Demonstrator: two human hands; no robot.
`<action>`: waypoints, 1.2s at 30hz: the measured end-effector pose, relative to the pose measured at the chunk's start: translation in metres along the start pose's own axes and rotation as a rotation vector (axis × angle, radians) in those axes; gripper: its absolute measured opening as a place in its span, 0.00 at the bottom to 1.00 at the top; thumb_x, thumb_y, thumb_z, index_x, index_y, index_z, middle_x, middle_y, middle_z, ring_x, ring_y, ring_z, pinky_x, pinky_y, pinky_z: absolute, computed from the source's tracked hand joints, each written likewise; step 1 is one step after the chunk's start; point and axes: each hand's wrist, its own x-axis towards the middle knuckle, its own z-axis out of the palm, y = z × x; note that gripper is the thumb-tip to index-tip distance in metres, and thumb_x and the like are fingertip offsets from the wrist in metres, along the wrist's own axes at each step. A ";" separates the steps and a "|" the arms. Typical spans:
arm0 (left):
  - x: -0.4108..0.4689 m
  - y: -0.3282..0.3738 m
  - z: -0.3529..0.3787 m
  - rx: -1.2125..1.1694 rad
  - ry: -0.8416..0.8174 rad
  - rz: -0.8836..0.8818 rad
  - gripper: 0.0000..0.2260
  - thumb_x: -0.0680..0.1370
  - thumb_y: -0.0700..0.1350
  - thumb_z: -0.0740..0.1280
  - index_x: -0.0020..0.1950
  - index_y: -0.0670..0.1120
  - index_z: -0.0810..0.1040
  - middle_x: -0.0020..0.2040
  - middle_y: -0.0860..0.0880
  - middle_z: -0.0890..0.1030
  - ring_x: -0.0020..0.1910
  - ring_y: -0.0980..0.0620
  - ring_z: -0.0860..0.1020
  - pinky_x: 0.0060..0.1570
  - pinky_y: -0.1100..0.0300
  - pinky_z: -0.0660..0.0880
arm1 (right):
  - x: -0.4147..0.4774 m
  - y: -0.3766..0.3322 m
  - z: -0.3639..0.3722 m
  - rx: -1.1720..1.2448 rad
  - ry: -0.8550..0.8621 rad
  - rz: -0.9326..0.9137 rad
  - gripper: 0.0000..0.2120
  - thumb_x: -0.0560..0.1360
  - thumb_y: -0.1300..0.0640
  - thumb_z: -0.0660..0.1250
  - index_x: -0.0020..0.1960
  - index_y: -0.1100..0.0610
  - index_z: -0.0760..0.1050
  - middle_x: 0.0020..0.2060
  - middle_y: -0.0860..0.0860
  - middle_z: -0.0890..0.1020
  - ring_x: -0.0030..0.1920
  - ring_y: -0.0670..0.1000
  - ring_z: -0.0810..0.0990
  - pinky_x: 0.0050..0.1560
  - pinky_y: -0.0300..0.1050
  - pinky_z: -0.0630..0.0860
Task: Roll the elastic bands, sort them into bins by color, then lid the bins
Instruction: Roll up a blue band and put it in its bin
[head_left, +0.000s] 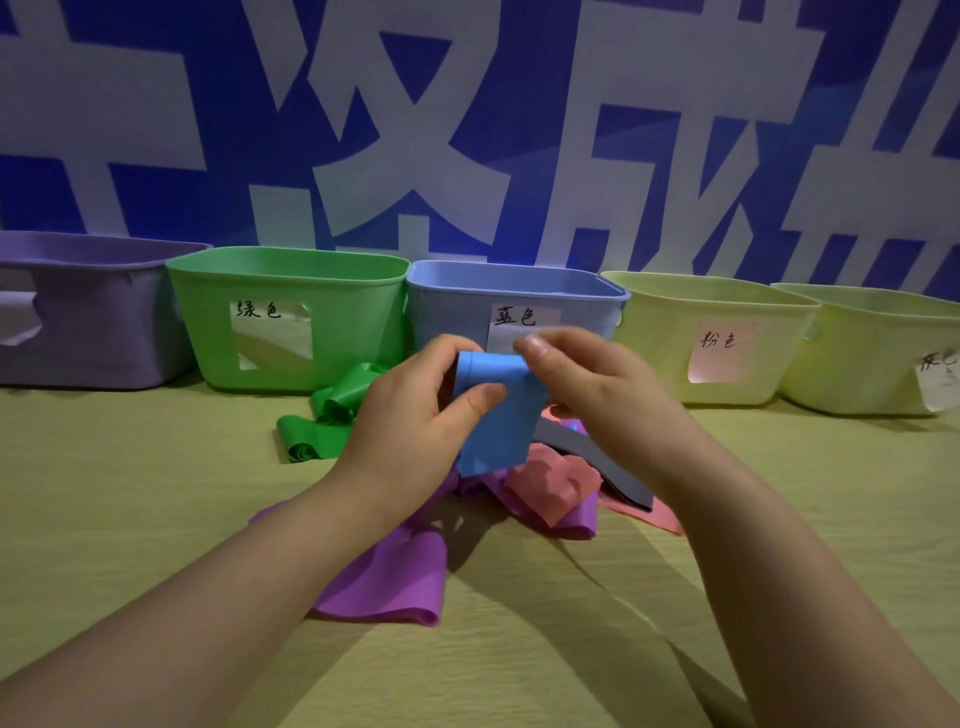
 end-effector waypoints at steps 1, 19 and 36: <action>0.000 0.000 0.000 0.010 0.006 -0.005 0.07 0.72 0.52 0.66 0.46 0.50 0.74 0.33 0.54 0.75 0.32 0.58 0.71 0.34 0.62 0.67 | 0.000 0.001 0.000 0.012 0.000 -0.013 0.12 0.69 0.41 0.65 0.49 0.44 0.76 0.40 0.47 0.80 0.37 0.40 0.78 0.47 0.44 0.76; -0.001 0.004 0.000 -0.023 0.032 -0.001 0.16 0.72 0.44 0.72 0.54 0.58 0.70 0.42 0.61 0.76 0.39 0.60 0.74 0.42 0.64 0.72 | 0.002 0.003 -0.001 0.001 -0.044 0.113 0.20 0.74 0.43 0.60 0.45 0.59 0.79 0.37 0.52 0.78 0.39 0.49 0.73 0.49 0.49 0.72; -0.002 0.006 0.000 -0.077 0.034 -0.026 0.11 0.68 0.48 0.74 0.42 0.55 0.72 0.35 0.54 0.76 0.34 0.56 0.73 0.36 0.56 0.74 | 0.004 0.005 0.004 0.120 -0.003 0.044 0.09 0.75 0.50 0.64 0.39 0.52 0.78 0.38 0.52 0.81 0.42 0.50 0.80 0.51 0.50 0.78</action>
